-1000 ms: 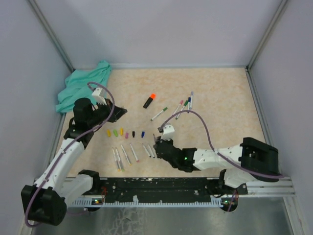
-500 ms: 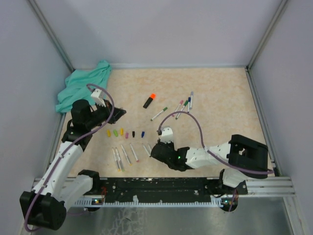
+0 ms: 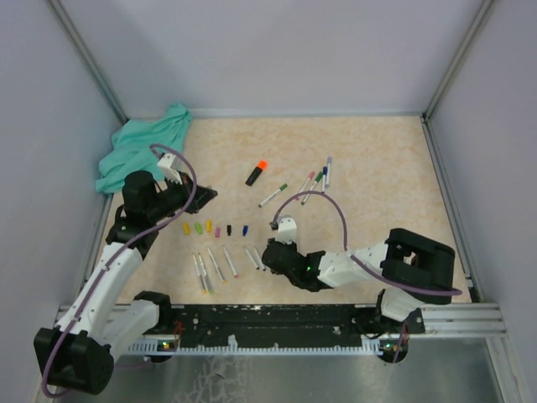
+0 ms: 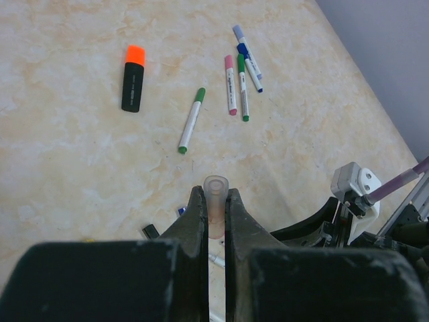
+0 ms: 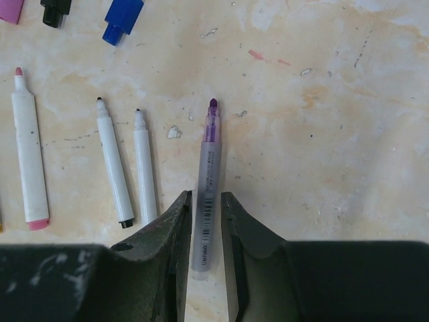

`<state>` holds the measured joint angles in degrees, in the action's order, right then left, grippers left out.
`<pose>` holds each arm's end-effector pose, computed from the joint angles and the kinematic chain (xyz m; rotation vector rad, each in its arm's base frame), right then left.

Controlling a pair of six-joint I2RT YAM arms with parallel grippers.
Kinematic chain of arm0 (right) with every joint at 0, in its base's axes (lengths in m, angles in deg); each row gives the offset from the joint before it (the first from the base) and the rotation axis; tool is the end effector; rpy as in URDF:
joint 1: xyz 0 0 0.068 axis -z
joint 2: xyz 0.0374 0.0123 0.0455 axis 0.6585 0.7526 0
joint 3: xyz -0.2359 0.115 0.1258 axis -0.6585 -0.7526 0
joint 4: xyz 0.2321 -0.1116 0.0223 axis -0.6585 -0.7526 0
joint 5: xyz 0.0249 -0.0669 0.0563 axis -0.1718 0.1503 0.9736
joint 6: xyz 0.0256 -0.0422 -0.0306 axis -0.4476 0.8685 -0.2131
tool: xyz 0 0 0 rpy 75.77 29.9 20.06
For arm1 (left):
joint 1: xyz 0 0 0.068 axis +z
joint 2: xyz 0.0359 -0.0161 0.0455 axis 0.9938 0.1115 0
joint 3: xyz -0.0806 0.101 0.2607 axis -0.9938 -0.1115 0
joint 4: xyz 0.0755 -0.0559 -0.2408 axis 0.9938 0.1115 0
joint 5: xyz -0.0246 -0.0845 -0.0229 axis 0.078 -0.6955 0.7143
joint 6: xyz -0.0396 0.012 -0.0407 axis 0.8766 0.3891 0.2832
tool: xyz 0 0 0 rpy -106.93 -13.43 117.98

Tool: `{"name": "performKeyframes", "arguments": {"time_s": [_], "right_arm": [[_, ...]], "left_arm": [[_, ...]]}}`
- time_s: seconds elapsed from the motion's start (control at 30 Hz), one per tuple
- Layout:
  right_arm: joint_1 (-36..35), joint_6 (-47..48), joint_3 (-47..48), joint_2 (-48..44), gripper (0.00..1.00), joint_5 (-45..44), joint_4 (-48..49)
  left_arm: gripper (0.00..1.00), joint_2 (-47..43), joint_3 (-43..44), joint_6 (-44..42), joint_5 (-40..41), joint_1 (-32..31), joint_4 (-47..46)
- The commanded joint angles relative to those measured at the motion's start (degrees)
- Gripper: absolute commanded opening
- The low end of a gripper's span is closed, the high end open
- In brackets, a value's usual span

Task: Open the pen caps
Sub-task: Place the pen at the center of the board, then place the pen cap at the center of the board.

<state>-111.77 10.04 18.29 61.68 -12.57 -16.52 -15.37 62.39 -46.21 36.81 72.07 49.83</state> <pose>0.1150 0.2571 0.1627 -0.2440 2.2369 0.3858 0.1920 -0.0600 0.3160 0.2920 1.8756 -0.8038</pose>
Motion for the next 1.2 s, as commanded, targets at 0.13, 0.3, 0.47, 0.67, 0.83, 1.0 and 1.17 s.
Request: {"name": "performKeyframes", "arguments": {"time_s": [0.13,0.3,0.47,0.67,0.83,1.0,1.17], "right_arm": [[0.58,0.93,0.82,0.76,0.26,0.54,3.13],[0.62,2.09,-1.82,-2.38,0.28,1.19,6.89],[0.41,3.34,-5.14,-6.04,0.29,1.3,11.26],[-0.92,5.22,-7.45,-10.36,0.3,-0.33,14.27],[-3.62,7.25,-8.74,-17.01,0.3,-4.29,16.96],[-3.86,7.2,-13.32,-25.46,0.3,-9.13,29.5],[-3.85,9.82,-22.8,-27.01,0.3,-17.97,51.15]], "left_arm": [[0.01,0.2,0.37,-0.99,-1.6,-0.16,-0.49],[0.01,0.93,0.11,-0.56,-3.56,-0.16,-1.13],[0.01,1.84,-0.35,0.15,-7.04,-0.21,-2.54],[0.0,3.47,-2.23,1.61,-9.69,-0.16,-5.01],[0.0,8.87,-1.25,2.86,-10.34,-0.24,-3.47],[0.0,11.86,-0.13,5.53,-5.29,-5.07,0.04],[0.0,9.83,-3.85,8.47,14.82,-19.18,-2.98]]}}
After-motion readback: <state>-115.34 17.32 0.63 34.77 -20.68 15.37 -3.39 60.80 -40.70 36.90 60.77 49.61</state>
